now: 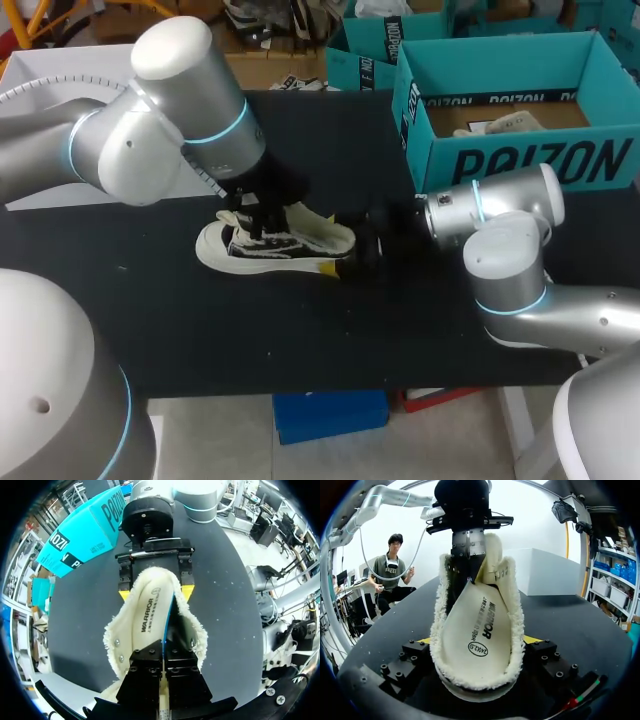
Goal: Take the shoe out of the shoebox, open the shoe tongue, remove and reinsert the insole, then place the shoe into the shoebox
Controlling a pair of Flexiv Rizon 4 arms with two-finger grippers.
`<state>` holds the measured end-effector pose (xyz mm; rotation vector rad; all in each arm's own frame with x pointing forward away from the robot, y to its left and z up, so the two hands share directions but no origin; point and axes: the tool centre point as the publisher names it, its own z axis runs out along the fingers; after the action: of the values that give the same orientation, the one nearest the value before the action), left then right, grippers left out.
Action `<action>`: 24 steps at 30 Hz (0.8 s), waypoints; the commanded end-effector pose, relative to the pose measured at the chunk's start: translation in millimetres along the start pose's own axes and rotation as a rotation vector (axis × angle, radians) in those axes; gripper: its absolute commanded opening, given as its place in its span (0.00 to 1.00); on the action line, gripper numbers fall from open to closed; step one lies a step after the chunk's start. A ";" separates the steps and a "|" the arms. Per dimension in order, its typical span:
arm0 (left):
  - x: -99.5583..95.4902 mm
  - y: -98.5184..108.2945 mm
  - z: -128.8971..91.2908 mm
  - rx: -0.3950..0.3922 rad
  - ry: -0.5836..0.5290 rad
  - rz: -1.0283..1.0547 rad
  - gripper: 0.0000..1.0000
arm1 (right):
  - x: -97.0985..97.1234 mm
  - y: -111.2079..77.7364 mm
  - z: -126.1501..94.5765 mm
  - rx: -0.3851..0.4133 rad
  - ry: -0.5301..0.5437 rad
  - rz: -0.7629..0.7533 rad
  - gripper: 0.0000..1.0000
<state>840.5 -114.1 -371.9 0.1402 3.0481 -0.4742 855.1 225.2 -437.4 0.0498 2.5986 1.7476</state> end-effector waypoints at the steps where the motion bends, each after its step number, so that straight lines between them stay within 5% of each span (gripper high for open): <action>1: 5.8 3.1 -6.8 0.015 -0.005 0.004 0.00 | -0.5 -6.5 5.5 0.001 -0.003 0.002 0.00; 23: 4.2 0.0 -8.2 0.011 0.006 0.022 0.00 | -0.5 -6.5 5.5 0.001 -0.003 0.002 0.00; 24: 3.5 -2.0 -5.7 0.004 0.016 0.026 0.24 | -0.5 -6.5 5.5 0.001 -0.003 0.002 0.00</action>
<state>831.6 -107.0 -364.2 0.1750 3.0382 -0.5010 854.9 225.9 -437.7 0.0499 2.5982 1.7476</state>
